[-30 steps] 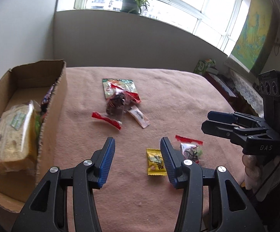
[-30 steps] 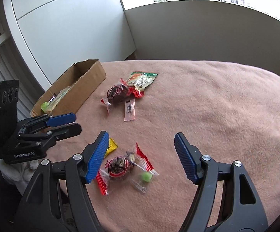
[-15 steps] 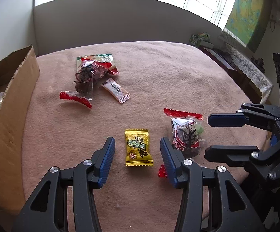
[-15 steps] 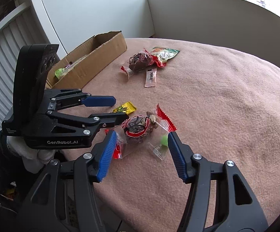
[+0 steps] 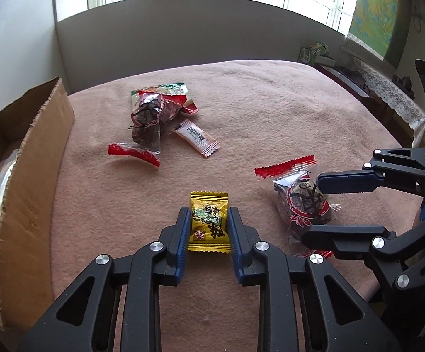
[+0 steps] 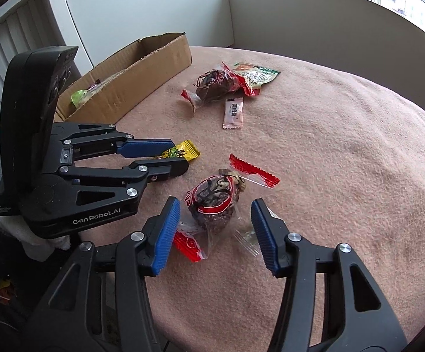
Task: Organize snacks
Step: 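Grasp the yellow candy with the left gripper while the right gripper grasps the clear dried-meat bag, then carry the yellow candy and dried-meat bag into the box and release them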
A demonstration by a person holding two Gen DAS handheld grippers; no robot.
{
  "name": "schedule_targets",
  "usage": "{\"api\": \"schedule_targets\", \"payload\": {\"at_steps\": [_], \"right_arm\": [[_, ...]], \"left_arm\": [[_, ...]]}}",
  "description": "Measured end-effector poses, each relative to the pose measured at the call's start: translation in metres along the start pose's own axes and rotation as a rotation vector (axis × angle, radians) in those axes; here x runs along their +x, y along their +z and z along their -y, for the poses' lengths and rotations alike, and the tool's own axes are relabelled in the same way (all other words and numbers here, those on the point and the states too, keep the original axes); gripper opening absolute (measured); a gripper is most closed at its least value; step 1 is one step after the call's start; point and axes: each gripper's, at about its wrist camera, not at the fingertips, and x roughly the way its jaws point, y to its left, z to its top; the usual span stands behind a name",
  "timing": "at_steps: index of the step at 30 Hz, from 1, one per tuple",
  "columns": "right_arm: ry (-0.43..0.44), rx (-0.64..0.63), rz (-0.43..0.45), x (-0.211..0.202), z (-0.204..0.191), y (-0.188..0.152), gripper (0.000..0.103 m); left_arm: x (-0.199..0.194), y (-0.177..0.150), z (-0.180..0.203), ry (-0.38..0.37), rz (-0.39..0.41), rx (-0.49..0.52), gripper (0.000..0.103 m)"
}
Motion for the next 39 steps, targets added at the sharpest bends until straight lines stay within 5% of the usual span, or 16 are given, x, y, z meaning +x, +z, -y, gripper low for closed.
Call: {"api": "schedule_targets", "payload": {"at_steps": [17, 30, 39], "right_arm": [[0.022, 0.075, -0.007, 0.015, 0.006, 0.011, 0.044], [0.043, 0.140, 0.119, -0.021, 0.012, 0.040, 0.044], [0.087, 0.060, 0.171, -0.020, -0.030, 0.101, 0.044]], "left_arm": [[-0.005, -0.001, -0.009, -0.007, 0.017, -0.040, 0.023], [-0.044, 0.020, -0.014, -0.035, 0.143, -0.082, 0.023], [-0.089, 0.025, -0.060, 0.010, 0.269, -0.164, 0.023]]}}
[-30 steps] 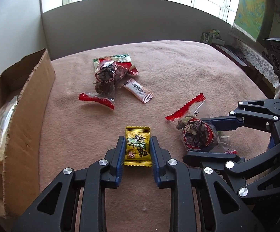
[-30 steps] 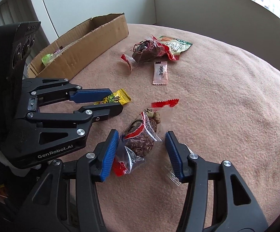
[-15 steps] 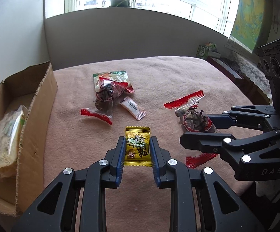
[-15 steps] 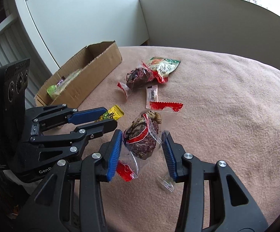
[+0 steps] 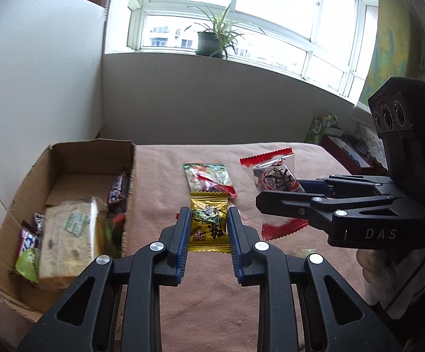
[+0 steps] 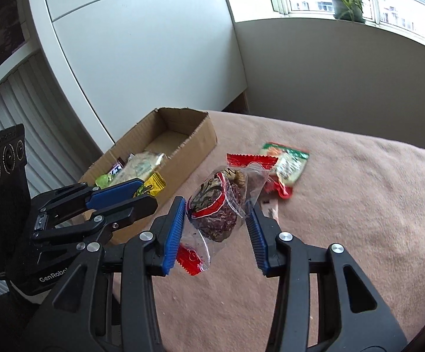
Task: Organize snacks
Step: 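Carry the yellow candy and dried-meat bag into the box and release them, then move both open grippers back over the remaining snacks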
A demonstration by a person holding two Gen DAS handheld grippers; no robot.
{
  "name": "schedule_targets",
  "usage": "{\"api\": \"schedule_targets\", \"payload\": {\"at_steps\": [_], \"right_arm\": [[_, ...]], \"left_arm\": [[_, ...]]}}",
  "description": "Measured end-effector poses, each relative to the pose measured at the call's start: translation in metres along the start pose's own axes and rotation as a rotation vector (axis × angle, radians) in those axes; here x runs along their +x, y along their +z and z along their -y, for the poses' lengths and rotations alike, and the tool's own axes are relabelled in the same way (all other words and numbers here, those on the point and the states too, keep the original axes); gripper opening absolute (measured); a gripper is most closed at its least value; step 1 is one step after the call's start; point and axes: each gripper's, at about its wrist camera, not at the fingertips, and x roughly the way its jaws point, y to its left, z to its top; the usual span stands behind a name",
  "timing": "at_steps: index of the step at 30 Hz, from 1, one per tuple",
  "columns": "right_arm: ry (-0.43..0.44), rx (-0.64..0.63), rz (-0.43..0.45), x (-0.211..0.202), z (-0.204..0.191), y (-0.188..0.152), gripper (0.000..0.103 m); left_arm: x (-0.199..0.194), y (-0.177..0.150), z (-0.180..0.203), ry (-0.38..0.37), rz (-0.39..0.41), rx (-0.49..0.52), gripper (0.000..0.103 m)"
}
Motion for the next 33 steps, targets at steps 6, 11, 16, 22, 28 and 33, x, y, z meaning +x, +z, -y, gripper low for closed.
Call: {"api": "schedule_targets", "payload": {"at_steps": [6, 11, 16, 22, 28, 33], "right_arm": [[0.041, -0.032, 0.013, 0.027, -0.034, 0.034, 0.044], [0.063, -0.067, 0.004, 0.060, -0.067, 0.054, 0.044], [0.058, -0.078, -0.017, 0.097, -0.087, 0.069, 0.044], [0.052, -0.081, -0.060, 0.133, -0.098, 0.073, 0.044], [0.040, -0.057, -0.013, 0.131, -0.094, 0.079, 0.076], [0.010, -0.068, -0.007, 0.118, -0.088, 0.075, 0.076]], "left_arm": [[-0.016, -0.005, -0.047, 0.057, 0.029, -0.073, 0.023], [-0.024, -0.015, -0.082, 0.104, 0.031, -0.124, 0.023], [-0.028, -0.020, -0.103, 0.161, 0.034, -0.133, 0.023], [-0.020, -0.032, -0.128, 0.181, -0.009, -0.182, 0.023], [-0.029, -0.032, -0.133, 0.204, 0.000, -0.216, 0.049], [-0.034, -0.031, -0.134, 0.207, 0.019, -0.225, 0.059]]}}
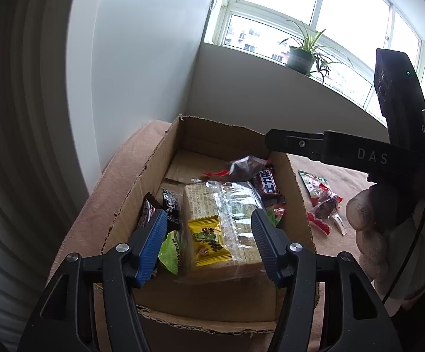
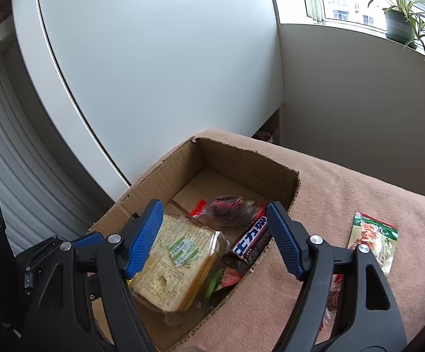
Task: Organize snacks
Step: 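Move both open grippers back over the remaining snacks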
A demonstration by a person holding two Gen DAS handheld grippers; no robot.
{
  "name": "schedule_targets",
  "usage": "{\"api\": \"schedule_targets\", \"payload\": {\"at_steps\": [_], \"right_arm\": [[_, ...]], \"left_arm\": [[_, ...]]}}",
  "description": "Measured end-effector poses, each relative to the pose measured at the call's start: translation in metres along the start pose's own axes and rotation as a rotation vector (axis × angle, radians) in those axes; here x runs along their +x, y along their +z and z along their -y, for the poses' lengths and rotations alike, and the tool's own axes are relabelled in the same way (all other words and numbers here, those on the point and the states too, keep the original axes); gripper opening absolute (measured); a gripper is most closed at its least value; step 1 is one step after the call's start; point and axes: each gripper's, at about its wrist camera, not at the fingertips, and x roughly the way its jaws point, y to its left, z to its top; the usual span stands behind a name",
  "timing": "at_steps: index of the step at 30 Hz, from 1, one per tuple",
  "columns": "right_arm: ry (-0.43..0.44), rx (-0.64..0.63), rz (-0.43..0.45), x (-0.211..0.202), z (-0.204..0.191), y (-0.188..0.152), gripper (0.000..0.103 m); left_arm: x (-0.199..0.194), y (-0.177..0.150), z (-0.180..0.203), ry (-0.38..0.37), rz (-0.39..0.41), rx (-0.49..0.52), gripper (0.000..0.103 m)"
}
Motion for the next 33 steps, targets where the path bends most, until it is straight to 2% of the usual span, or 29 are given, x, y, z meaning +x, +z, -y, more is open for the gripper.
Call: {"api": "schedule_targets", "payload": {"at_steps": [8, 18, 23, 28, 33], "right_arm": [[-0.074, -0.023, 0.021, -0.040, 0.022, -0.012, 0.076], [-0.131, 0.097, 0.052, -0.103, 0.098, -0.043, 0.076], [-0.140, 0.161, 0.046, -0.120, 0.133, -0.061, 0.076], [-0.157, 0.186, 0.038, -0.140, 0.155, -0.092, 0.076], [-0.156, 0.181, -0.022, -0.145, 0.163, -0.137, 0.076]], "left_arm": [[-0.002, 0.005, 0.020, -0.040, 0.012, 0.023, 0.059], [-0.001, 0.010, 0.071, -0.100, 0.020, 0.081, 0.059], [0.003, 0.008, 0.106, -0.140, 0.008, 0.123, 0.059], [0.017, 0.003, 0.137, -0.164, -0.024, 0.175, 0.059], [0.037, -0.004, 0.156, -0.181, -0.075, 0.190, 0.059]]}}
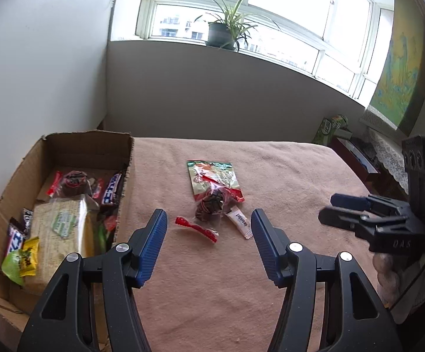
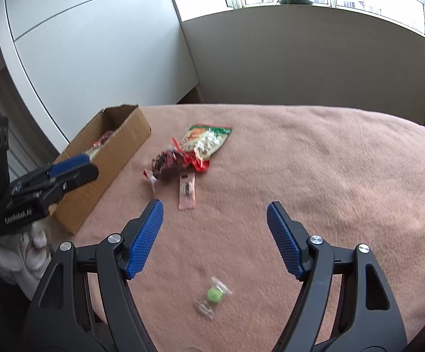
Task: Organize snacks
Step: 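Move both open grippers back over the remaining snacks, then grasp the small green candy packet with the right gripper while the left gripper grasps the dark snack bag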
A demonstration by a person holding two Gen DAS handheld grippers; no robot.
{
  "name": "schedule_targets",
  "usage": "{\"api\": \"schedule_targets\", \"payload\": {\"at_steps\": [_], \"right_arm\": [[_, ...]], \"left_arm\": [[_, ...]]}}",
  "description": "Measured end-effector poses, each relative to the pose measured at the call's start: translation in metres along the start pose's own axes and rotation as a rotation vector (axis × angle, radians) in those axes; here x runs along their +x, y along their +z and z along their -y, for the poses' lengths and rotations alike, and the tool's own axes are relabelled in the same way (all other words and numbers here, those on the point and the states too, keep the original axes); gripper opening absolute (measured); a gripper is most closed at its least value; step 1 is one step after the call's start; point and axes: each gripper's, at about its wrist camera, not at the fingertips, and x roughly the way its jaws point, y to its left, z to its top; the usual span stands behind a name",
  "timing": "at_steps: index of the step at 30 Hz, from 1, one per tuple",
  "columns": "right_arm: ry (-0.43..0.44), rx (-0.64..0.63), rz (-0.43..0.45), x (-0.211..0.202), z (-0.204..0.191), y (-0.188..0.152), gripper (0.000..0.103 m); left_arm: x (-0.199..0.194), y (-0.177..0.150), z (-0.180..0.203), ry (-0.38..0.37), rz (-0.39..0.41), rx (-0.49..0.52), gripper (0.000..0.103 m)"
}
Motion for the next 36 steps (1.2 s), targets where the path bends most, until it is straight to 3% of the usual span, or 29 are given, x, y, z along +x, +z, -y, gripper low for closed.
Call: {"api": "schedule_targets", "payload": {"at_steps": [9, 10, 13, 24, 28, 32, 36], "right_arm": [[0.005, -0.053, -0.071, -0.005, 0.000, -0.058, 0.072], [0.010, -0.051, -0.076, -0.005, 0.001, -0.060, 0.071], [0.019, -0.056, -0.099, -0.004, 0.001, -0.066, 0.056], [-0.042, -0.142, -0.130, 0.011, -0.016, -0.072, 0.054], [-0.115, -0.209, -0.122, 0.014, -0.029, -0.076, 0.046], [-0.120, -0.208, -0.116, 0.011, -0.030, -0.076, 0.032], [-0.109, -0.181, -0.114, 0.010, -0.025, -0.075, 0.028]], "left_arm": [[0.047, 0.001, 0.021, 0.061, -0.083, 0.036, 0.059], [0.053, 0.002, 0.023, 0.070, -0.089, 0.043, 0.059], [0.067, 0.003, 0.028, 0.098, -0.107, 0.054, 0.059], [0.090, 0.002, 0.030, 0.151, -0.139, 0.067, 0.059], [0.094, 0.001, 0.021, 0.160, -0.144, 0.045, 0.059], [0.101, 0.002, 0.013, 0.144, -0.164, -0.008, 0.059], [0.097, 0.002, 0.014, 0.138, -0.154, -0.006, 0.038]]}}
